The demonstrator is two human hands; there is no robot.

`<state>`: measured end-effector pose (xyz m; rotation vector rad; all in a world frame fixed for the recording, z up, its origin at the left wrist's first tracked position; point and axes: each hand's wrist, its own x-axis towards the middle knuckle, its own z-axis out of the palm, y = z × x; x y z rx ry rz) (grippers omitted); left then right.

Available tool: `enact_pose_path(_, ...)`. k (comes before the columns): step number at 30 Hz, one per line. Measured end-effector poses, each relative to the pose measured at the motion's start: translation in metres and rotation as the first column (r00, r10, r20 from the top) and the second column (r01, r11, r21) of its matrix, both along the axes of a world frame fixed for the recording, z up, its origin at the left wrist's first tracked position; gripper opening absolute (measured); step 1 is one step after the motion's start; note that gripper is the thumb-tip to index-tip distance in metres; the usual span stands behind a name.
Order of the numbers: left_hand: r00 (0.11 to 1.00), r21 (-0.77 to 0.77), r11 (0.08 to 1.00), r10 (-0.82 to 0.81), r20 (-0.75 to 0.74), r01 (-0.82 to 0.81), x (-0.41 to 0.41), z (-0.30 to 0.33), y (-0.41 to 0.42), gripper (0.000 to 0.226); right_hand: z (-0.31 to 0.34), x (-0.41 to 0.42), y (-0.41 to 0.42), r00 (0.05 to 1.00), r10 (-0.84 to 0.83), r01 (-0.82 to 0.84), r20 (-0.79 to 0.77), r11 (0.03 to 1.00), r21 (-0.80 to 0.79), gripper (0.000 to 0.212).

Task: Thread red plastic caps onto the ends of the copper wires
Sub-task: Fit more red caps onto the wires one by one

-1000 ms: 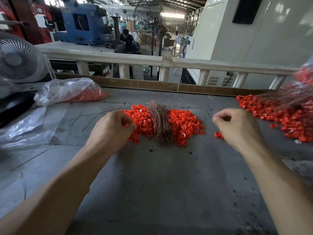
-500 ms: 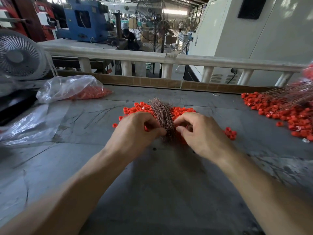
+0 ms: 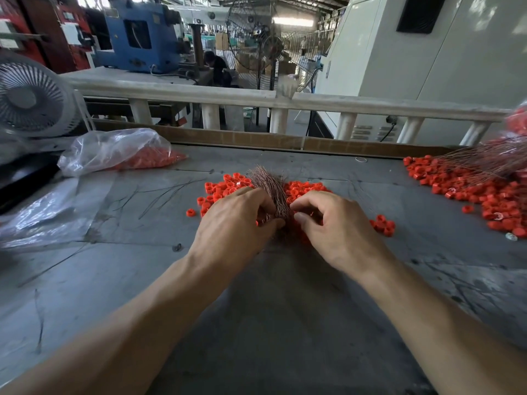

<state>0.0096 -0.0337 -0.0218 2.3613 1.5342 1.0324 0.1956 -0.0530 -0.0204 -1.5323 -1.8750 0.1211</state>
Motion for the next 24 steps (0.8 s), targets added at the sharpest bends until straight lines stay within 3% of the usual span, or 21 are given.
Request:
enact_pose_path(3,1.0,0.03,0.999,0.012,-0.01,-0.012,0.002,0.002,-0.002,0.004,0.0,-0.001,-0.001,1.0,0.003,-0.003,0.002,1.0,0.004,0.014)
enact_pose_path(16,0.999,0.218,0.975,-0.051,0.009,0.048,0.0,0.009,-0.014,0.005,0.006,-0.01,-0.006,0.992,0.123,-0.122,-0.033,0.991,0.047,0.02)
enact_pose_path(24,0.945,0.219,0.973,-0.133,0.298,0.068,-0.007,0.017,-0.016,0.011,0.011,-0.005,-0.005,0.94,0.223,-0.179,-0.259,0.967,0.182,0.01)
